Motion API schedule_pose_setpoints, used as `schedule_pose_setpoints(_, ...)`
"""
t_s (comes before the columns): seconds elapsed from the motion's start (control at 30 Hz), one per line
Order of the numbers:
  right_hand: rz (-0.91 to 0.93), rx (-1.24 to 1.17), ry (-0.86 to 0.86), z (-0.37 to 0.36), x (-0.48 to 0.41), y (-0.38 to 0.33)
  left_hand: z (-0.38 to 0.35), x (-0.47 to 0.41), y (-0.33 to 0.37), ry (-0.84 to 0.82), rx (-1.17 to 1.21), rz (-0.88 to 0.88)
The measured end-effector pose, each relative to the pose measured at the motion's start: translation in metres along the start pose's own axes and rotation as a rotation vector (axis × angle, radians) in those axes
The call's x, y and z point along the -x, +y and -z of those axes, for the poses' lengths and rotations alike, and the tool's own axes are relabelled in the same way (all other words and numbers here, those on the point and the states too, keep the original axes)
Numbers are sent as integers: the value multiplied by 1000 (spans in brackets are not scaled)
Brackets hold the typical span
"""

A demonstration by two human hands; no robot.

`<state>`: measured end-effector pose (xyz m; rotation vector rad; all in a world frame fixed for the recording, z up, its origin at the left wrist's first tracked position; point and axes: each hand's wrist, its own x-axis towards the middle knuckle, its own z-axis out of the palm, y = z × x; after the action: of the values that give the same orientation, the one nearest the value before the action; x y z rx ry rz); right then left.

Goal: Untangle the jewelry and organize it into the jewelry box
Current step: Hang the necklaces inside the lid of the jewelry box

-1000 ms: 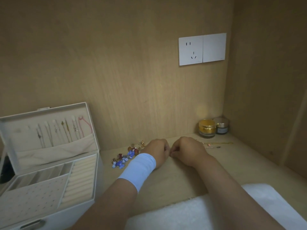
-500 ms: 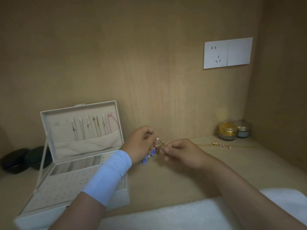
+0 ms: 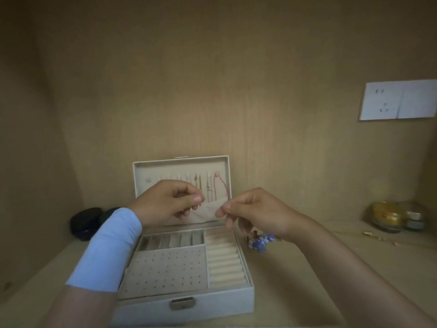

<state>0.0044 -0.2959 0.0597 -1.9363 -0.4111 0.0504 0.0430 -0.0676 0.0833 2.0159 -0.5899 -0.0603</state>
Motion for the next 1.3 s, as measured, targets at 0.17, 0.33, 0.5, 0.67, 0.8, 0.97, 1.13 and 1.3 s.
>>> schedule_pose_setpoints(0.17, -23, 78, -47, -27, -37, -26, 45, 13, -8, 16, -44, 49)
schedule_pose_setpoints(0.33, -42, 51, -19, -55, -70, -28, 69, 17, -25, -21, -206, 155)
schedule_pose_setpoints(0.5, -78, 15, -48, -68, -88, -12, 81, 17, -40, -50, -286, 255)
schedule_pose_setpoints(0.67, -38, 63, -52, -68, -92, -4, 77, 12, -41, -77, -363, 296)
schedule_pose_setpoints(0.8, 54, 143, -12, -69, -92, -4, 68, 8, -36, -67, -437, 318)
schedule_pose_setpoints(0.97, -22, -85, -101, -68, -86, -8, 66, 8, -35, -30, -449, 324)
schedule_pose_setpoints(1.13, -82, -169, -374, -42, -76, -4, 73, 10, -41, 23, -484, 367)
schedule_pose_setpoints(1.3, -24, -436, -389, -29, -75, -1, 65, 5, -39, -63, -519, 426)
